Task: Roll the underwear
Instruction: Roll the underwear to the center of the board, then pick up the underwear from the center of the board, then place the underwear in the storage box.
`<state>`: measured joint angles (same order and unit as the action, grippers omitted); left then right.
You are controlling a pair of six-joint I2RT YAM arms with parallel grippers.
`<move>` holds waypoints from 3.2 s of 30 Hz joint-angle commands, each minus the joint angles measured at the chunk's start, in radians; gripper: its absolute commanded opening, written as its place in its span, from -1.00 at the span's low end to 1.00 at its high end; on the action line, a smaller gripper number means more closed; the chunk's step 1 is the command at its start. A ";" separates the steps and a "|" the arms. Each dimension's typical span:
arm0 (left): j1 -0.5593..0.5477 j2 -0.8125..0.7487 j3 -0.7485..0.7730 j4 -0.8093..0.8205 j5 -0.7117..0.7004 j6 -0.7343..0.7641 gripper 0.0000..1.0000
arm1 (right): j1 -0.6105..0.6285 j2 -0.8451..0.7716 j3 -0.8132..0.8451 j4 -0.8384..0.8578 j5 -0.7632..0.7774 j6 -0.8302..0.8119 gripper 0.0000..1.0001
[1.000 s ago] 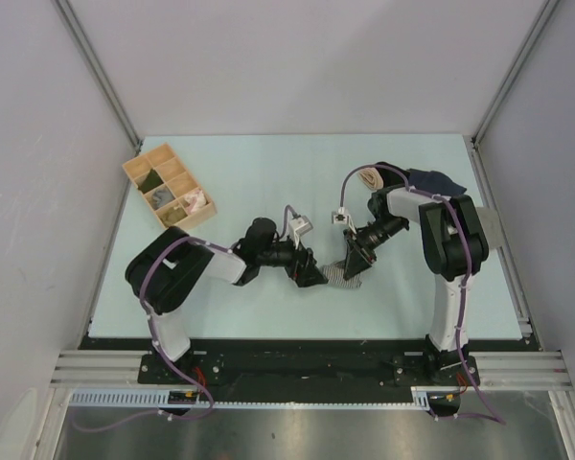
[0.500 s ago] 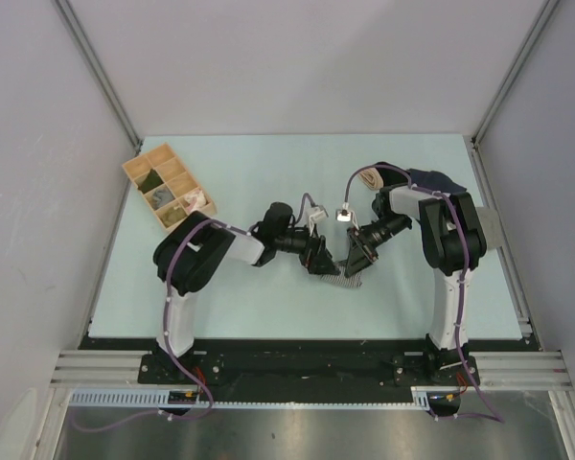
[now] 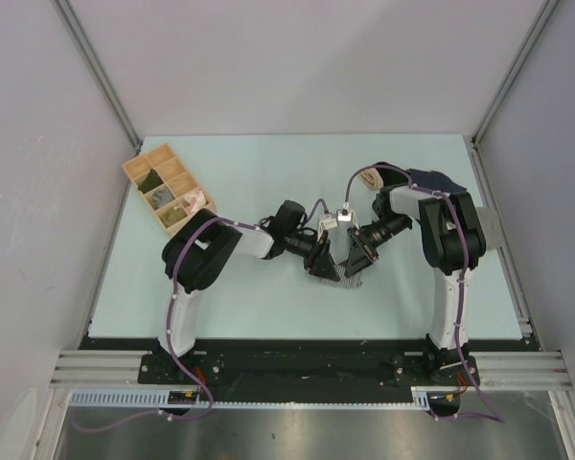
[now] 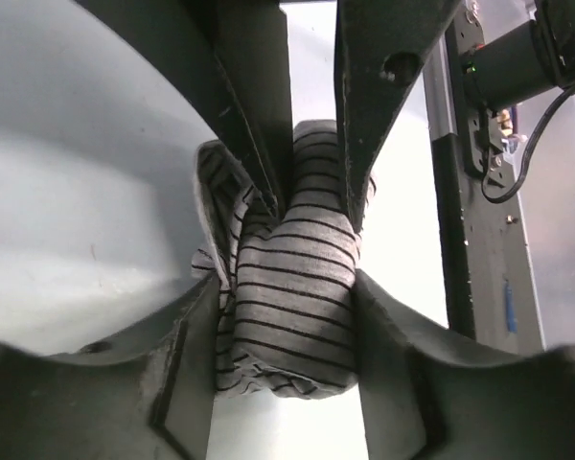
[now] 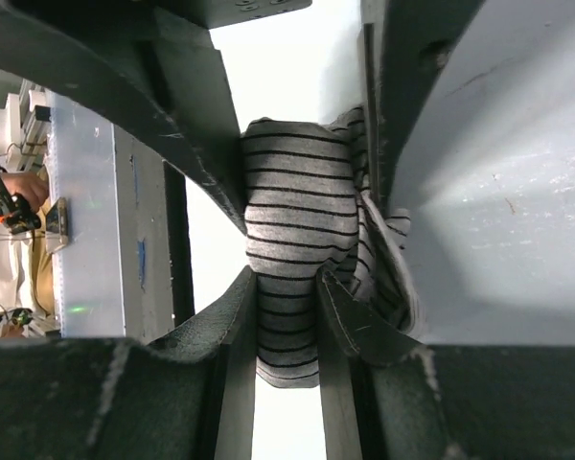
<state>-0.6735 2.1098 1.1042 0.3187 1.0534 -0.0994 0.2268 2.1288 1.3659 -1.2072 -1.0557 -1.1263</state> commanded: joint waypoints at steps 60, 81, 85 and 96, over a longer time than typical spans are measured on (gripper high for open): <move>0.940 -0.163 0.362 -0.503 -0.601 -0.006 -0.78 | -0.037 -0.561 -0.044 0.227 0.174 0.191 0.06; 0.970 -0.014 0.430 -0.587 -0.665 0.001 -0.78 | -0.027 -0.530 -0.044 0.227 0.192 0.194 0.05; 0.967 0.013 0.450 -0.639 -0.701 0.026 -0.78 | -0.020 -0.530 -0.044 0.225 0.197 0.191 0.05; 0.956 0.058 0.508 -0.757 -0.759 0.064 -0.79 | -0.015 -0.543 -0.044 0.222 0.201 0.181 0.05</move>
<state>0.2771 2.1059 1.6093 -0.3202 0.4171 -0.1020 0.2085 1.5951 1.3224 -0.9787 -0.8494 -0.9264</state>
